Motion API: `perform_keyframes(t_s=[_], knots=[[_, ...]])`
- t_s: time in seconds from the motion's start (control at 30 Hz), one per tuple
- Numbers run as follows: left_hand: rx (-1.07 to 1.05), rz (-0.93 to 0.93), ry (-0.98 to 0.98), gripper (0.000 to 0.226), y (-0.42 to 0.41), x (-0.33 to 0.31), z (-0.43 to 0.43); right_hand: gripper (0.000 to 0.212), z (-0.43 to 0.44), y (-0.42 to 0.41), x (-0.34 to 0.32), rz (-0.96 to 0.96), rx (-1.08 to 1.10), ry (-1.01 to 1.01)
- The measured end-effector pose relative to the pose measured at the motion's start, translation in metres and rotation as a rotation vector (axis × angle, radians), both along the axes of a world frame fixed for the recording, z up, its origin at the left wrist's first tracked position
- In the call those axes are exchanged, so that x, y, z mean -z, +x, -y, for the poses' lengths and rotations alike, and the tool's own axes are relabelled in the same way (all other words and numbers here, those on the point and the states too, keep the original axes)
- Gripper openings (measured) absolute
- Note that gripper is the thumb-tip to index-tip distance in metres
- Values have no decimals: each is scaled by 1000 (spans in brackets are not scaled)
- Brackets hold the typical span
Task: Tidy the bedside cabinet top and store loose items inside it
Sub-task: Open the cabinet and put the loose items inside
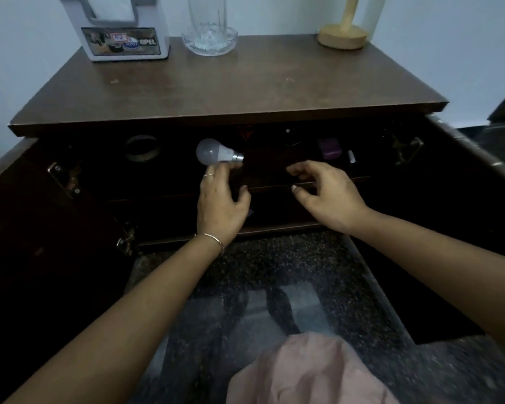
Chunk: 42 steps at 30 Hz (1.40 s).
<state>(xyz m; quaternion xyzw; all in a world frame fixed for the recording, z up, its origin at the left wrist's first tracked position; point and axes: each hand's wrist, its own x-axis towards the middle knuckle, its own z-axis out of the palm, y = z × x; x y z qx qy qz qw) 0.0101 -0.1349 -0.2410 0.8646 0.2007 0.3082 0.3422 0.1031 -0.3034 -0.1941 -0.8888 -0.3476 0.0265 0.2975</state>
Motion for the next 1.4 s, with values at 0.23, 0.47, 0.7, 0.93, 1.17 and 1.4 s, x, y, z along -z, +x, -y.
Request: perform_keyframes(t_s=[0.23, 0.47, 0.7, 0.93, 1.17, 1.4], knots=[[367, 6, -54, 35, 39, -40, 104, 29, 108, -6, -63, 196, 246, -107], [624, 25, -37, 38, 74, -56, 189, 31, 218, 0, -90, 282, 629, -168], [735, 72, -53, 46, 87, -79, 252, 40, 246, 4, -72, -348, 761, 135], [728, 29, -58, 30, 79, -72, 249, 45, 233, -21, -72, -604, 753, 228], [755, -58, 117, 45, 71, -87, 207, 42, 183, -48, -61, -761, 786, 414], [842, -185, 227, 40, 62, -113, 148, 59, 109, -74, -41, -752, 693, 442]])
